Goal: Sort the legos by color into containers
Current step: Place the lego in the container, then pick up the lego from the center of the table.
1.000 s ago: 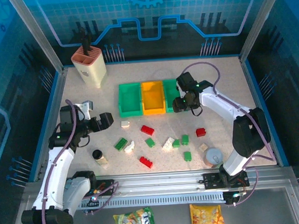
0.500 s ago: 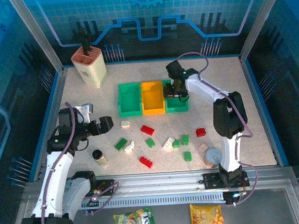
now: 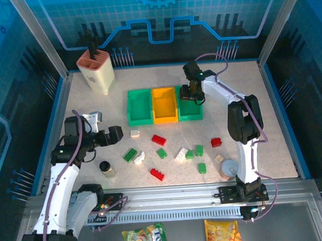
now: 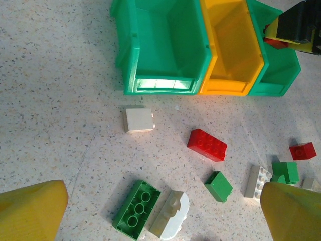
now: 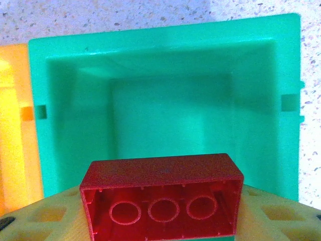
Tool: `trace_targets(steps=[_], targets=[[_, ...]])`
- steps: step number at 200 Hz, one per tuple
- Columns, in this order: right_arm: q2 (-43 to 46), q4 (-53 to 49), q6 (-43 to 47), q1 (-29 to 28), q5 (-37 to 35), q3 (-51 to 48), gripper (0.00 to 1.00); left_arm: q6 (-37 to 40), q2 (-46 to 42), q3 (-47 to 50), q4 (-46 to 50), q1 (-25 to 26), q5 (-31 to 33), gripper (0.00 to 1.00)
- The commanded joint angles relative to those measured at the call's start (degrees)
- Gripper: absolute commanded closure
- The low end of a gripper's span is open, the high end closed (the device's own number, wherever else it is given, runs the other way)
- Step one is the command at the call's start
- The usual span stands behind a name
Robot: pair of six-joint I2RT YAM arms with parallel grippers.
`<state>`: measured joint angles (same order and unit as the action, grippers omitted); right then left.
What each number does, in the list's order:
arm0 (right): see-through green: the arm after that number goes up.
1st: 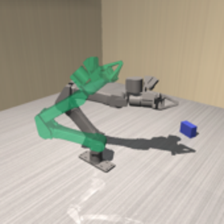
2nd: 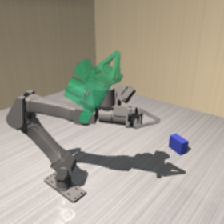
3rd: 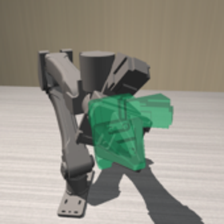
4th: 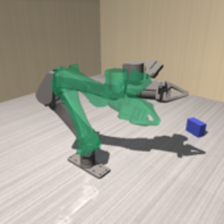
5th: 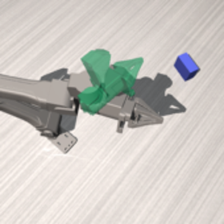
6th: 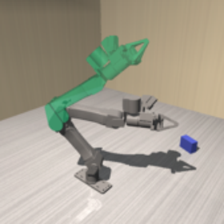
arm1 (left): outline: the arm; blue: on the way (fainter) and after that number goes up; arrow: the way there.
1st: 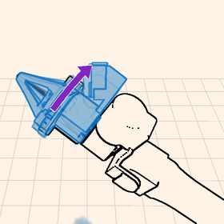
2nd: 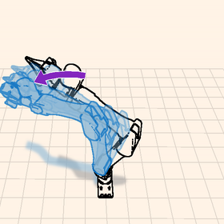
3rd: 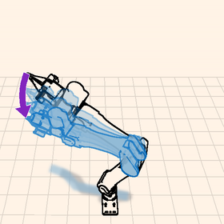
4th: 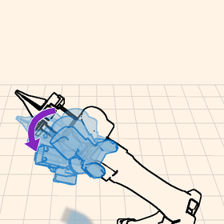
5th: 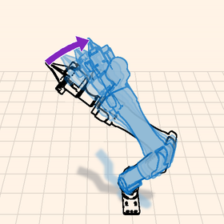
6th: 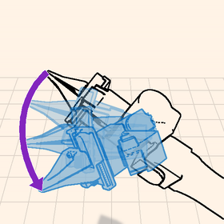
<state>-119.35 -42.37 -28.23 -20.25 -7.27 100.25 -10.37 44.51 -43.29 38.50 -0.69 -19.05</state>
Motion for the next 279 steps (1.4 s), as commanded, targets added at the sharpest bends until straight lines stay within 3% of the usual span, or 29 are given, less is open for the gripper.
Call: trace_targets(steps=[1,111,160,226,279], targets=[[-1.8,0.4,-0.9,0.7,0.4,2.5,0.44,0.9,-0.6,0.7,0.2,0.6,0.7,0.01],[1.7,-2.0,-0.2,0.2,-1.3,5.1,0.24,1.4,-0.5,0.7,0.3,1.0,0.9,0.01],[6.1,-3.4,0.5,0.0,-1.6,4.4,0.22,1.2,-0.5,0.8,0.1,1.0,0.7,0.01],[16.4,-4.5,2.2,-1.4,-0.2,-5.9,0.23,0.2,0.5,0.8,-0.1,1.1,2.2,0.01],[25.8,-5.0,3.0,-2.6,0.1,-18.7,0.24,-3.0,4.4,-1.2,1.6,4.0,4.9,0.02]])
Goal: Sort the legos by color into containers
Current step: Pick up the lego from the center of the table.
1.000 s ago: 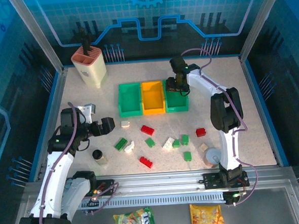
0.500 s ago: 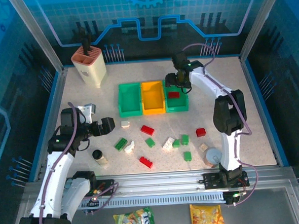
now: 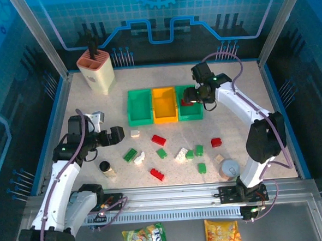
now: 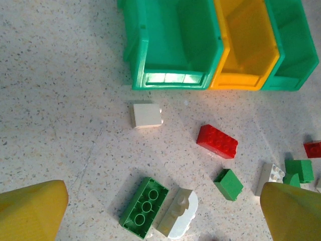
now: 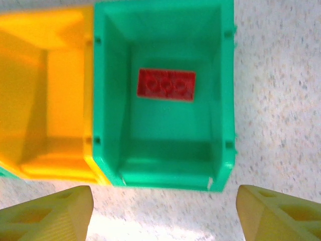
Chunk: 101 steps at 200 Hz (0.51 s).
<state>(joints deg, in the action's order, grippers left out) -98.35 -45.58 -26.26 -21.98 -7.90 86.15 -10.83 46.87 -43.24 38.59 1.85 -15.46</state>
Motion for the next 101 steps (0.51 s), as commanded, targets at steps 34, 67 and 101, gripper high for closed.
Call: trace_targets(steps=[34,67,101], targets=[[9.2,-1.2,1.4,-0.9,0.3,-11.7,0.25,-6.8,6.5,-2.8,1.5,5.6,1.8,0.06],[11.8,-0.6,1.6,-0.4,-0.4,-16.1,0.25,-8.4,11.6,-5.1,1.1,13.5,6.8,0.07],[14.2,0.6,2.1,1.3,-0.6,-20.6,0.25,-8.7,18.3,-9.0,1.7,21.1,11.9,0.07]])
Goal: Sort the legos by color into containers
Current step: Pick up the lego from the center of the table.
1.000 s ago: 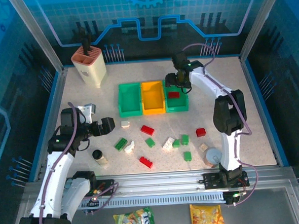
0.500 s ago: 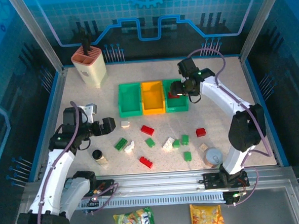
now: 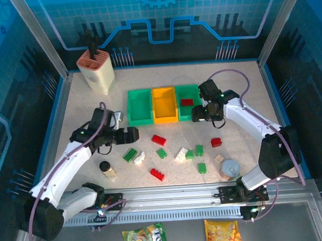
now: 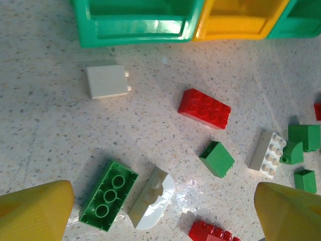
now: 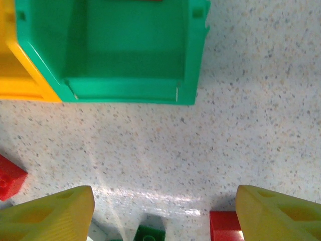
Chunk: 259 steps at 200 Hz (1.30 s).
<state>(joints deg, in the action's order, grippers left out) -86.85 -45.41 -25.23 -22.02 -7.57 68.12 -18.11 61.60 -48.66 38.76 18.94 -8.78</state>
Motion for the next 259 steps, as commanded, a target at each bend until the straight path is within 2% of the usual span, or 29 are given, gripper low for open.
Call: trace_targets(steps=[1,61,116,166,203,240,259], targets=[[2.7,0.4,1.2,1.4,-0.9,-2.7,0.25,-1.4,3.8,-3.6,1.5,4.3,5.3,0.07],[8.3,1.7,2.3,6.8,0.5,-8.9,0.26,-2.8,17.5,-10.7,2.0,14.3,10.3,0.08],[10.2,2.3,3.3,9.6,2.0,-11.7,0.26,1.8,32.8,-21.0,6.6,21.8,14.4,0.11],[11.6,2.4,3.9,10.8,2.2,-12.9,0.26,5.6,42.9,-28.0,10.4,23.2,16.9,0.14],[11.8,2.1,4.1,11.2,2.6,-13.3,0.26,7.5,47.8,-31.2,11.2,23.2,17.5,0.18],[12.3,1.1,4.4,11.4,2.6,-12.9,0.26,8.3,52.0,-33.4,11.0,23.1,15.7,0.18],[12.4,0.5,4.7,11.4,2.2,-12.7,0.26,8.1,53.2,-34.0,11.2,23.1,16.9,0.18]])
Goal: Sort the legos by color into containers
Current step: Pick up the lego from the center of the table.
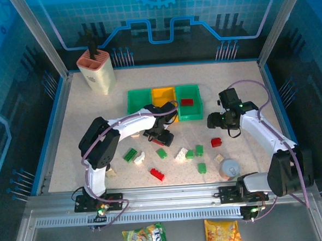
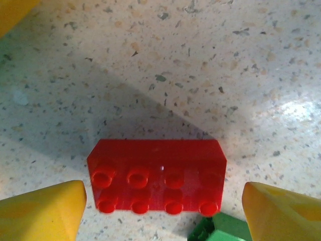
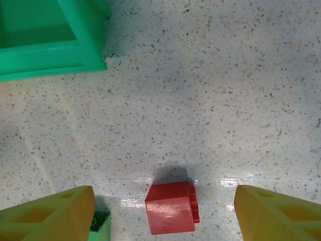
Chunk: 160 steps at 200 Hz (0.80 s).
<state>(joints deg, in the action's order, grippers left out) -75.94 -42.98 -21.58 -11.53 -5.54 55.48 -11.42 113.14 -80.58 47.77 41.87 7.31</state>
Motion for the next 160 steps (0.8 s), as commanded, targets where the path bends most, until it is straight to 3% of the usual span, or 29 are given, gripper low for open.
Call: trace_targets(steps=[1,59,109,160], targets=[[1.5,-1.9,1.1,0.9,0.2,0.0,0.26,1.4,1.7,-2.1,2.2,0.2,0.8,0.18],[1.8,-2.5,1.5,1.1,-0.1,0.2,0.26,1.6,3.6,-2.2,1.8,0.0,0.3,0.21],[2.2,-3.0,1.3,1.1,0.1,0.6,0.26,1.4,3.2,-1.7,1.3,-0.1,-0.2,0.33],[3.0,-3.4,1.1,1.1,0.1,0.9,0.26,1.2,1.1,-0.8,0.8,-0.1,-0.3,0.39]])
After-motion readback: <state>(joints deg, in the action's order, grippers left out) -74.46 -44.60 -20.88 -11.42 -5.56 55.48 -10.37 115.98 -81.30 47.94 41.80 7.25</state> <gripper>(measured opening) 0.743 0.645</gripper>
